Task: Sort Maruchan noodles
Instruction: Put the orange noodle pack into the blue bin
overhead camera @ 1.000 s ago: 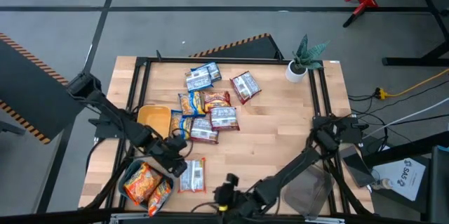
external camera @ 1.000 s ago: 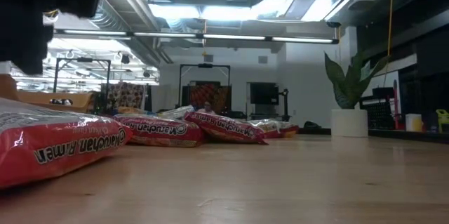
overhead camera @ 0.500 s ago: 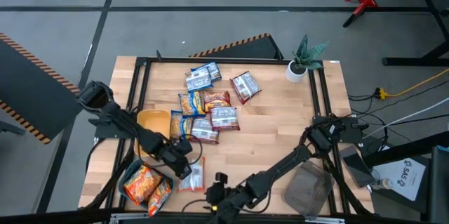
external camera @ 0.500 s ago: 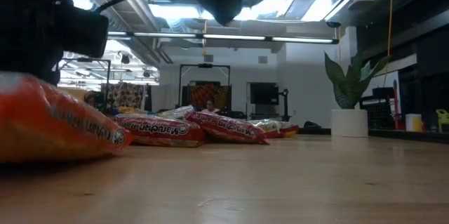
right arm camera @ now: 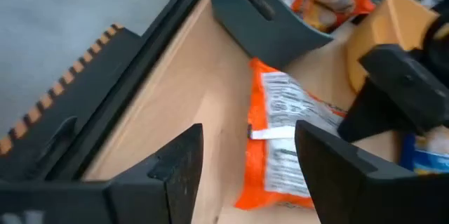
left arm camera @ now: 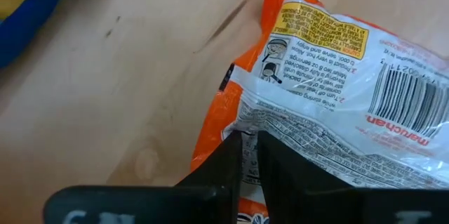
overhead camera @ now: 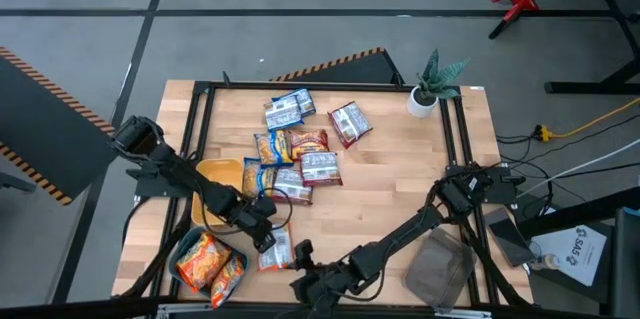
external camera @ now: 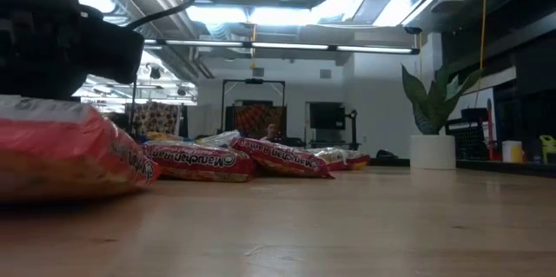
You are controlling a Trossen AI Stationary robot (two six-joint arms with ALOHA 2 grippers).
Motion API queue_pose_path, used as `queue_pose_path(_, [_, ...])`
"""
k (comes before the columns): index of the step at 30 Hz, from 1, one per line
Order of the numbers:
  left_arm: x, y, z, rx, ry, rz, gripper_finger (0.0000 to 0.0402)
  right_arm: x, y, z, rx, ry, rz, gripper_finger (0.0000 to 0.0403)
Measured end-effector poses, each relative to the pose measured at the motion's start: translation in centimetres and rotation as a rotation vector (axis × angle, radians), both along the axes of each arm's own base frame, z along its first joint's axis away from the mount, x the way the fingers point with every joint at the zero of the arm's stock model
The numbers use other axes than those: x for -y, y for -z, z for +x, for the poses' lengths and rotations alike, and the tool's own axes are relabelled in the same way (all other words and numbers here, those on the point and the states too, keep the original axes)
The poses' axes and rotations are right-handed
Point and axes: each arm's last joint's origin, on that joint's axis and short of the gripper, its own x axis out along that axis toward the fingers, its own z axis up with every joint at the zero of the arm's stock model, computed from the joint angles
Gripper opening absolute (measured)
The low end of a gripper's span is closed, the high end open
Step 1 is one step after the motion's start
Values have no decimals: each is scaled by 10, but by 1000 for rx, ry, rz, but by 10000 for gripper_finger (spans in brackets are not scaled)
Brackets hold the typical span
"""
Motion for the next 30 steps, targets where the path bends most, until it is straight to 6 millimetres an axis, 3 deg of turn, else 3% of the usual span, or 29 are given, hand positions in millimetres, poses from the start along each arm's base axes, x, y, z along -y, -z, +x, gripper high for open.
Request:
queue_pose_path(11, [-4, 1, 2, -5, 2, -1, 41, 18, 25, 17, -14, 36, -19, 287])
queue_pose_path(18, [-5, 1, 2, -4, 1, 2, 41, 21, 43, 20, 5, 60, -197, 288])
queue_pose_path(30, [-5, 2, 1, -5, 18, 13, 41, 39, 62, 37, 16, 38, -295, 286])
